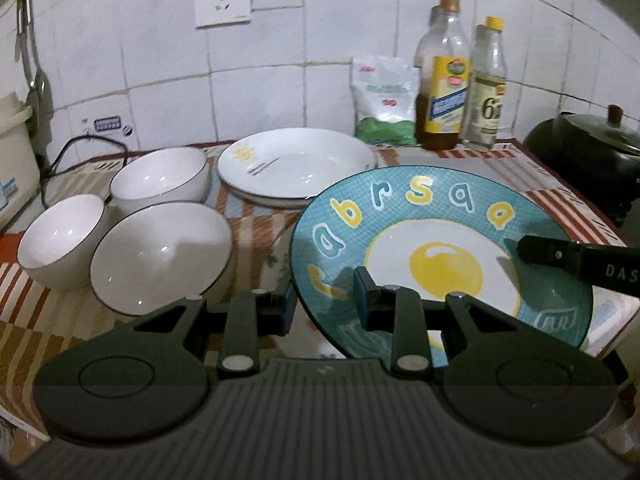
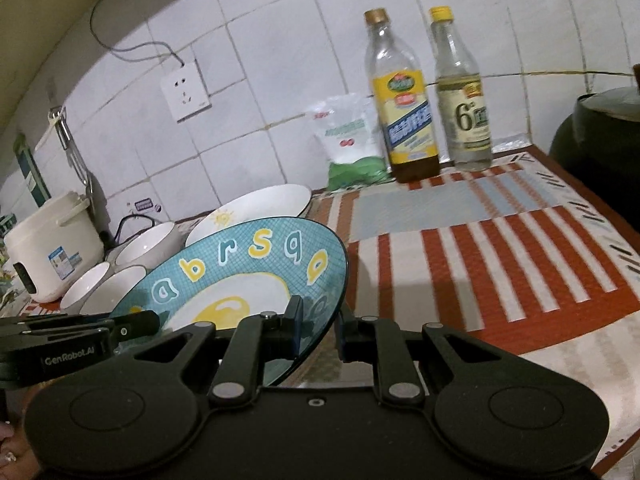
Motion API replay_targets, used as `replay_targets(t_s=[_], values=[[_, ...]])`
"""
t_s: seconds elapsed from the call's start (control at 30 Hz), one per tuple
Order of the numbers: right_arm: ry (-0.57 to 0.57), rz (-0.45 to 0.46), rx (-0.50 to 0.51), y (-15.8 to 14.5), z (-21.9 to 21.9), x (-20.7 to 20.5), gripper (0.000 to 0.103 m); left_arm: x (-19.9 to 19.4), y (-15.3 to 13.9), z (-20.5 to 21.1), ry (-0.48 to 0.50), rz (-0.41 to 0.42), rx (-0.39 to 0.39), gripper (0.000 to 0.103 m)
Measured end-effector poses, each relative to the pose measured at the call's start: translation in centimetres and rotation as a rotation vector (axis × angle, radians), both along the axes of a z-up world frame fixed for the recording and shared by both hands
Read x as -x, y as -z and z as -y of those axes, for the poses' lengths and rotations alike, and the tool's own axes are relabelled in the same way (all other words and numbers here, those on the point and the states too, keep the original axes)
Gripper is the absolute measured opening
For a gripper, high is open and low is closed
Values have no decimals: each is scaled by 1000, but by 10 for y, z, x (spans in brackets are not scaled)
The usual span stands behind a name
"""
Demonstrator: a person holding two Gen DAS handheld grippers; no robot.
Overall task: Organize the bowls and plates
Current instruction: 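Lift the blue plate and carry it toward the bunny plate with the right tool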
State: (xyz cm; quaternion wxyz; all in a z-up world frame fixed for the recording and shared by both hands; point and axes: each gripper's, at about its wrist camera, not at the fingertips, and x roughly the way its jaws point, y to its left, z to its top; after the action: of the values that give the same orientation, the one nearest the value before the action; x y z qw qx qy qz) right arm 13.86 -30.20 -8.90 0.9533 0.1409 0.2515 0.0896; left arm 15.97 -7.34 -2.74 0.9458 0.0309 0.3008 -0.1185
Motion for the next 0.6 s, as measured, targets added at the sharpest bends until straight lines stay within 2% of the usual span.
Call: replay_targets(t_s=[0.27,0.6], values=[[-36,-20,23,7,-15,-16,21,-13,11,-14,-29,-26,5,28],[-80,-42,17,10,-11,-31,21,-18,15,-13,-33,-23,-21,28]])
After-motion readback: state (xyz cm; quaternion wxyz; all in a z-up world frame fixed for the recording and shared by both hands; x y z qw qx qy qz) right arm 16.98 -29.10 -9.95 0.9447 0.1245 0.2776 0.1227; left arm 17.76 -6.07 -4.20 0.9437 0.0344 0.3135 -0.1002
